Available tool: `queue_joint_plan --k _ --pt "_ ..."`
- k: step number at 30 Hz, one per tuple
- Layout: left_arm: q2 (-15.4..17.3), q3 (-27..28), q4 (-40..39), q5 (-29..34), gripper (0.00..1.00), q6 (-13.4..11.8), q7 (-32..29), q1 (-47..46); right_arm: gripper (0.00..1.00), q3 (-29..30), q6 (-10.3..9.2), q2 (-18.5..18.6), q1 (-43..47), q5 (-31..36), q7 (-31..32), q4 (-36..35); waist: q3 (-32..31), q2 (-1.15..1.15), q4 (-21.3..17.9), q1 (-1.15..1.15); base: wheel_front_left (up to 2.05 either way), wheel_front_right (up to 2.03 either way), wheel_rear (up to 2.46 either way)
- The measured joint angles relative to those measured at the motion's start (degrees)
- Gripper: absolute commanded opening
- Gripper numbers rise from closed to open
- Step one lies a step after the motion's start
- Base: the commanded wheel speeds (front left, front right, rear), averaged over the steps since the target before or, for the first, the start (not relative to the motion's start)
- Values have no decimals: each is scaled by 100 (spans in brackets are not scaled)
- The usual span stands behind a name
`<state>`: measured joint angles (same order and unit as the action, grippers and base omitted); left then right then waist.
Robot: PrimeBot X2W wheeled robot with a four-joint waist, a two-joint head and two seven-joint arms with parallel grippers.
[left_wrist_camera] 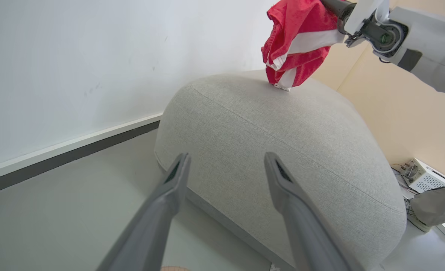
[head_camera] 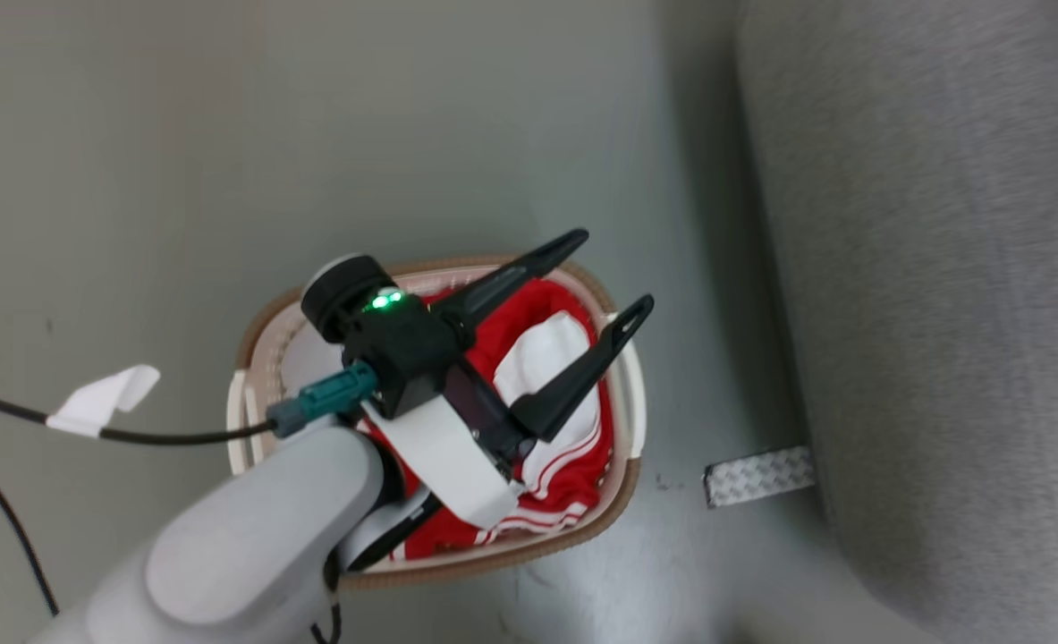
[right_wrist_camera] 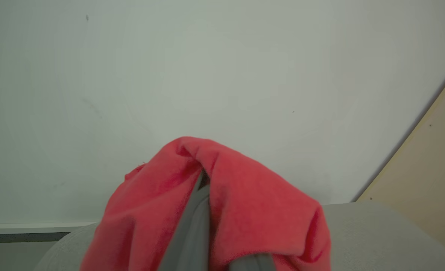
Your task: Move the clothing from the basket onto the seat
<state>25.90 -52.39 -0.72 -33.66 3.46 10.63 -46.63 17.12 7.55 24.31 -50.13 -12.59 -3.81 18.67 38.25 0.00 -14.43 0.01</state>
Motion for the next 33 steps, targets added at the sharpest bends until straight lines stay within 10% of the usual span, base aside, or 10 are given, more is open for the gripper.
queue_joint_plan --k 15,18,20,33 --pt "-41 156 210 15 100 63 250 -220 3 -308 0 275 -373 572 1110 1170 794 1 564 0 0 0 0" --pt "-47 208 249 2 100 54 271 -219 48 -338 0 336 -354 569 1140 1183 738 1 558 -1 0 0 0" --pt "-59 229 275 -8 100 53 309 -218 100 -387 0 356 -305 567 1204 1183 684 1 551 -1 0 0 0" --pt "-132 397 586 -158 100 -19 412 208 100 -635 0 349 558 341 1534 1006 -128 1 463 -1 0 0 0"
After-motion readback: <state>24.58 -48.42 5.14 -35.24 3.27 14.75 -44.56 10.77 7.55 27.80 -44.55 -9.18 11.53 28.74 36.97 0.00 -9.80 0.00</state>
